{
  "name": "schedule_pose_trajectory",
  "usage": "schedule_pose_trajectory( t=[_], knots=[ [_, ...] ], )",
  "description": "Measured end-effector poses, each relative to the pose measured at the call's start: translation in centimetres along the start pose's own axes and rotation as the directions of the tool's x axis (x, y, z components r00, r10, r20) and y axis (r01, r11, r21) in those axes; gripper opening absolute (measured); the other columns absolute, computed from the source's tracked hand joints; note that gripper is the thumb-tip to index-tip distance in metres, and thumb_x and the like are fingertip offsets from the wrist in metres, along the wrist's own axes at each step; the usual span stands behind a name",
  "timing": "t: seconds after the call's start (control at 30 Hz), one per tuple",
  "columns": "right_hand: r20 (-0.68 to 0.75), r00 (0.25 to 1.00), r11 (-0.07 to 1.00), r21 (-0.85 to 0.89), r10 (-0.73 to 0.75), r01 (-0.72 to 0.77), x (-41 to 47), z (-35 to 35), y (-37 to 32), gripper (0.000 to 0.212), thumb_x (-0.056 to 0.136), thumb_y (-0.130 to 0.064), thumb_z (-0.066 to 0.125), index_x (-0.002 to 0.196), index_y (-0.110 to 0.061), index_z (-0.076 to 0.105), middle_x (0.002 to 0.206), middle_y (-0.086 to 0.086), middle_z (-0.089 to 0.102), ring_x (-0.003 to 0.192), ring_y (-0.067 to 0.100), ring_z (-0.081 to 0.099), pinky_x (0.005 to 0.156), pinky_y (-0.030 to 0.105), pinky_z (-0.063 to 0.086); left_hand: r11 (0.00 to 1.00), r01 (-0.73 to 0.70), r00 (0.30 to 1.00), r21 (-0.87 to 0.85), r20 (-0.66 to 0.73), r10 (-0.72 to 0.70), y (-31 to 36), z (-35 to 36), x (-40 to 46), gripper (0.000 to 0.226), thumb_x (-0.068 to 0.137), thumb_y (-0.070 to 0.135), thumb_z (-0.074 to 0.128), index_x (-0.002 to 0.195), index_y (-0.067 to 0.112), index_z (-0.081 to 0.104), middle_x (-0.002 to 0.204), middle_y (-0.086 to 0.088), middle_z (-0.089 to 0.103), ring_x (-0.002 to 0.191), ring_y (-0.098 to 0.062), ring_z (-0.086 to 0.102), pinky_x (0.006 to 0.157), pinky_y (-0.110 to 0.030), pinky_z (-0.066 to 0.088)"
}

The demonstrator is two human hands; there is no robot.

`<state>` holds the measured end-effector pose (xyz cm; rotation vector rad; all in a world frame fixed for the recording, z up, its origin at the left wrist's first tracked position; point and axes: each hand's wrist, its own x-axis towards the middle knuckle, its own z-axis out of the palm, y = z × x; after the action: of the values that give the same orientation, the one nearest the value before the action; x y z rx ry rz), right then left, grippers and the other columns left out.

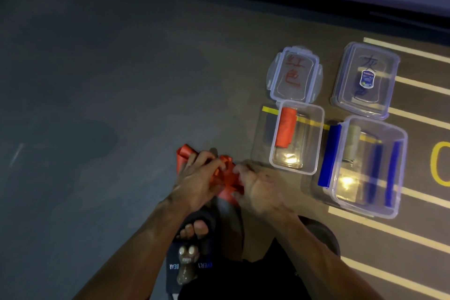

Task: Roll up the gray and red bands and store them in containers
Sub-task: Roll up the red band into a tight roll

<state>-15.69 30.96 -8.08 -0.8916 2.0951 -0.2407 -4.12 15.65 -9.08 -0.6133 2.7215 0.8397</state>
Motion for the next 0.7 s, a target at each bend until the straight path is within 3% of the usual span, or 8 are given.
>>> schedule_pose_trajectory(
  t=[0.13, 0.23, 0.3, 0.37, 0.43, 0.53, 0.63, 0.7],
  knots=[
    [0.034, 0.999, 0.999, -0.003, 0.039, -0.038, -1.0, 0.6, -0.5, 0.046, 0.093, -0.038, 0.064, 0.136, -0.030, 0.050, 0.123, 0.002, 0.064, 0.117, 0.027, 0.061, 0.100, 0.039, 0.049, 0.995, 0.096, 0.988, -0.006, 0.119, -0.095, 1.0, -0.8, 0.0, 0.048, 0.076, 0.033, 0.076, 0.119, 0.035, 0.055, 0.127, 0.007, 0.048, 0.114, -0.022, 0.051, 0.097, -0.037, 0.043],
    [-0.044, 0.998, 0.954, 0.299, 0.037, -0.022, -1.9, -1.1, -1.1, 0.014, 0.087, -0.020, 0.075, 0.088, -0.032, 0.066, 0.090, -0.006, 0.070, 0.087, 0.014, 0.068, 0.082, 0.030, 0.053, 0.983, 0.125, 0.984, -0.133, 0.143, -0.106, 1.7, -2.5, -0.8, 0.059, 0.066, 0.036, 0.079, 0.119, 0.035, 0.055, 0.117, 0.009, 0.054, 0.109, -0.019, 0.058, 0.095, -0.034, 0.046],
    [-0.099, 0.995, 0.903, 0.426, -0.013, 0.054, -2.9, -3.8, -2.1, 0.027, 0.086, -0.012, 0.077, 0.072, -0.032, 0.064, 0.078, -0.004, 0.072, 0.075, 0.011, 0.066, 0.074, 0.029, 0.051, 0.977, 0.120, 0.983, -0.176, 0.161, -0.092, 2.7, -4.6, -1.5, 0.065, 0.061, 0.041, 0.074, 0.123, 0.038, 0.055, 0.115, 0.009, 0.054, 0.110, -0.015, 0.055, 0.099, -0.030, 0.043],
    [-0.152, 0.987, 0.852, 0.508, -0.057, 0.127, -4.8, -7.7, -4.1, 0.023, 0.086, -0.014, 0.078, 0.072, -0.030, 0.068, 0.080, 0.001, 0.075, 0.076, 0.009, 0.066, 0.076, 0.031, 0.052, 0.977, 0.057, 0.985, -0.207, 0.171, -0.021, 4.8, -7.6, -2.1, 0.068, 0.060, 0.036, 0.072, 0.125, 0.031, 0.056, 0.116, 0.006, 0.054, 0.110, -0.014, 0.053, 0.100, -0.029, 0.043],
    [-0.154, 0.982, 0.783, 0.596, -0.106, 0.178, -7.3, -11.9, -6.6, 0.021, 0.089, -0.010, 0.076, 0.075, -0.025, 0.069, 0.073, -0.004, 0.071, 0.068, -0.001, 0.061, 0.071, 0.022, 0.048, 0.973, 0.017, 0.982, -0.232, 0.185, 0.027, 7.4, -11.8, -3.1, 0.066, 0.060, 0.032, 0.072, 0.124, 0.021, 0.058, 0.118, 0.002, 0.056, 0.111, -0.015, 0.053, 0.100, -0.032, 0.043],
    [-0.171, 0.969, 0.710, 0.659, -0.179, 0.248, -10.9, -17.7, -9.9, 0.018, 0.091, -0.006, 0.073, 0.078, -0.018, 0.070, 0.070, -0.004, 0.068, 0.063, 0.000, 0.058, 0.066, 0.015, 0.043, 0.945, -0.008, 0.990, -0.328, 0.131, 0.054, 10.6, -18.3, -4.9, 0.052, 0.065, 0.031, 0.074, 0.115, 0.026, 0.061, 0.114, 0.007, 0.061, 0.107, -0.007, 0.058, 0.096, -0.028, 0.047],
    [-0.291, 0.922, 0.659, 0.647, -0.253, 0.385, -16.0, -24.3, -13.8, 0.017, 0.091, -0.002, 0.073, 0.079, -0.015, 0.071, 0.069, -0.004, 0.067, 0.054, -0.005, 0.054, 0.057, 0.009, 0.039, 0.911, -0.098, 0.995, -0.400, -0.033, 0.093, 14.3, -26.1, -7.3, 0.029, 0.066, 0.034, 0.067, 0.094, 0.027, 0.066, 0.098, 0.013, 0.070, 0.100, -0.007, 0.066, 0.094, -0.038, 0.053],
    [-0.366, 0.885, 0.626, 0.628, -0.288, 0.463, -20.0, -28.2, -16.3, 0.015, 0.091, -0.004, 0.073, 0.080, -0.015, 0.071, 0.070, -0.003, 0.068, 0.055, -0.005, 0.056, 0.057, 0.011, 0.040, 0.889, -0.194, 0.978, -0.415, -0.154, 0.142, 17.2, -31.1, -9.4, 0.021, 0.074, 0.023, 0.067, 0.094, 0.019, 0.067, 0.094, 0.003, 0.072, 0.095, -0.012, 0.068, 0.092, -0.045, 0.054]
  ],
)
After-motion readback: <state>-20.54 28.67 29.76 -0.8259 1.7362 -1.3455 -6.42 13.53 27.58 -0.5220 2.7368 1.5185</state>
